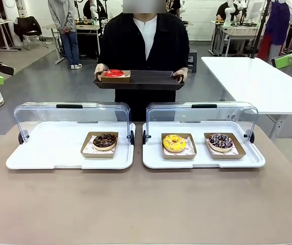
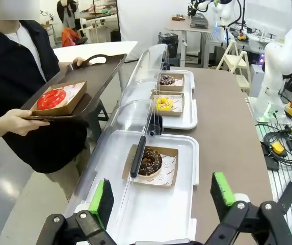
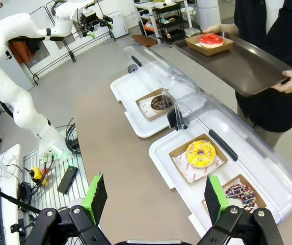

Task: Provide the desired donut to the person.
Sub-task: Pick up and lift the Paper togo box containing the Donut pointed at by the person.

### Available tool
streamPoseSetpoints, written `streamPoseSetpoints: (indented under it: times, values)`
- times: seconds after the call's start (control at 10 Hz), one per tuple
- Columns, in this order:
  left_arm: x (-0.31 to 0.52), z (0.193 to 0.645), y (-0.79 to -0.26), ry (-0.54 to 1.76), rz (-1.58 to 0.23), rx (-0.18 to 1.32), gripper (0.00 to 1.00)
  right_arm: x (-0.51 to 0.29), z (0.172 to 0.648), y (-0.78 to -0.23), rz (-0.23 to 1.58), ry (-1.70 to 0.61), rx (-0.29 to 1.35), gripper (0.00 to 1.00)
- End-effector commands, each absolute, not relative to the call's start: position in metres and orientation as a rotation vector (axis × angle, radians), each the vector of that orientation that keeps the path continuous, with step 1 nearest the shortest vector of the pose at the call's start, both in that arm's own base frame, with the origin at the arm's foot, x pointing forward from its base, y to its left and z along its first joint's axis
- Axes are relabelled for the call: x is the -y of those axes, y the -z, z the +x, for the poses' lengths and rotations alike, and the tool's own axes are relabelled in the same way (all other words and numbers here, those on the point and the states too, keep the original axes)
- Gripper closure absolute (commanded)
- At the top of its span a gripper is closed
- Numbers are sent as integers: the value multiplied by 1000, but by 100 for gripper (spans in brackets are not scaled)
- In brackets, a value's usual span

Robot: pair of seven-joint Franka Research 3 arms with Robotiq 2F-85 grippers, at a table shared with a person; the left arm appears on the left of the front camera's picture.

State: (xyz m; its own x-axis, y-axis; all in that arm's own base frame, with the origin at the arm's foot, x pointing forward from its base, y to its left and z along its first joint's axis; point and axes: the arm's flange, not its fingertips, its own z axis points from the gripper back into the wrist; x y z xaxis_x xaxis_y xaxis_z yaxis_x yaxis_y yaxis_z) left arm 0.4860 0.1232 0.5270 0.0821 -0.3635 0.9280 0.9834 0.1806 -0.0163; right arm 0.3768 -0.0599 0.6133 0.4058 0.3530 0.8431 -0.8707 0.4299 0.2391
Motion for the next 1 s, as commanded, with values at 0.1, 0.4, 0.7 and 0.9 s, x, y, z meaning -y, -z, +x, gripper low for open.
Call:
streamPoseSetpoints:
  times: [0.1,0.4,0.7,0.9]
  values:
    - [-119,476,-531,1198,-819,949,0,59,381,-615,795,-886,832,0]
    - [-122,483,-529,1204,-826,957,0,59,381,-615,795,-886,832,0]
    - [-122,483,-529,1204,-826,957,0,59,381,-615,795,-886,832,0]
    - [-122,483,-529,1204,-826,957,0,59,381,-615,795,-886,832,0]
